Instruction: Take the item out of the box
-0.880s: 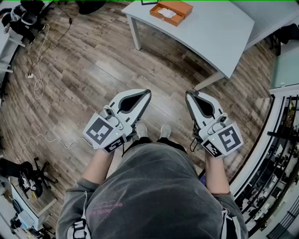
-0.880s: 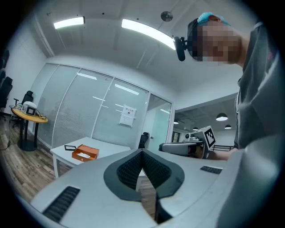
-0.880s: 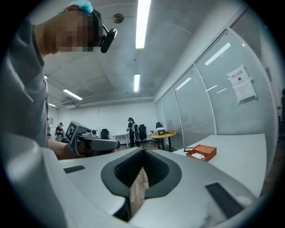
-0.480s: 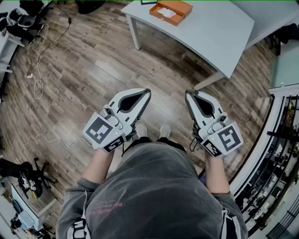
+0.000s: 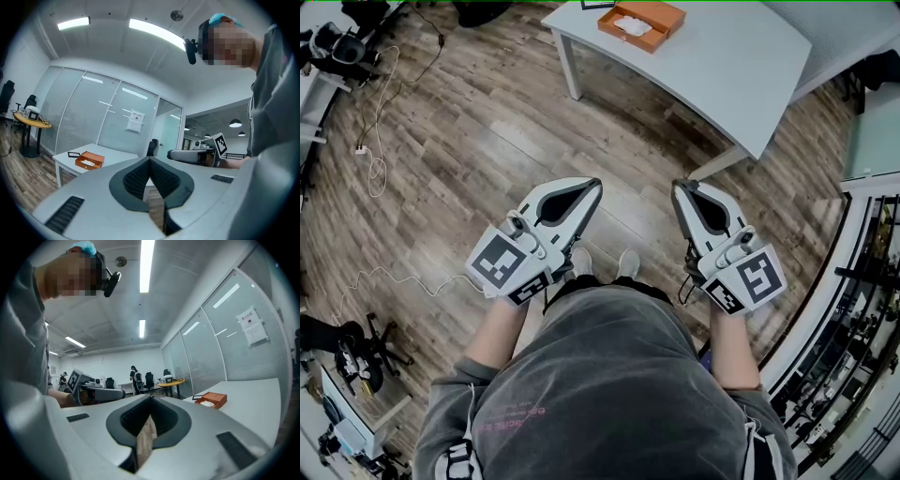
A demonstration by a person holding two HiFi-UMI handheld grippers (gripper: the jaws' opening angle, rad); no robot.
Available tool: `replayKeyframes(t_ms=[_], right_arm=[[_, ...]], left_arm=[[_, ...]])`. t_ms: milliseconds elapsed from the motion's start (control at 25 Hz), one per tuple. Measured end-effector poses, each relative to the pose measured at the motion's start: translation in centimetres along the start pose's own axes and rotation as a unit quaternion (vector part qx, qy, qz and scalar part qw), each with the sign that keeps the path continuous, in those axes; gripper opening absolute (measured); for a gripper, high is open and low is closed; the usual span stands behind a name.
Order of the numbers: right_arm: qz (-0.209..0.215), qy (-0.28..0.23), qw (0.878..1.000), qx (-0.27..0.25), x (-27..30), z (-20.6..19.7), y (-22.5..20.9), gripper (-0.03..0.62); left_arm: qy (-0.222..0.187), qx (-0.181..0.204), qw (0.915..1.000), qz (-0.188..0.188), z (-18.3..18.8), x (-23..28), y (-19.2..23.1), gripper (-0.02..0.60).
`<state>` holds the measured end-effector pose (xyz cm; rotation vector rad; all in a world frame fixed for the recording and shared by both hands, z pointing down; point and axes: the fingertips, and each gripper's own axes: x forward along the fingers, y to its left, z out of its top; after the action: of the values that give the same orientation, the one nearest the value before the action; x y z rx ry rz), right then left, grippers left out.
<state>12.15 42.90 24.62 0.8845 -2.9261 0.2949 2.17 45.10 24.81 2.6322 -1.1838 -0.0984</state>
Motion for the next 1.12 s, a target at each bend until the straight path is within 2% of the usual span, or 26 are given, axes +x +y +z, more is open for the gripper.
replayKeyframes(t_ms=[640, 1120], right_arm=[[0.037, -0.004, 0.999, 0.017, -4.6, -0.2, -6.2, 0.003], [0.048, -0.006, 0.999, 0.022, -4.5, -0.3, -8.0, 0.003]], left_arm=[[0.004, 0.008, 0.9995, 0.030, -1.3, 6.0, -4.3, 0.012], [0.008, 0.016, 0.9990, 0.042, -1.2, 7.5, -4.0, 0.012]])
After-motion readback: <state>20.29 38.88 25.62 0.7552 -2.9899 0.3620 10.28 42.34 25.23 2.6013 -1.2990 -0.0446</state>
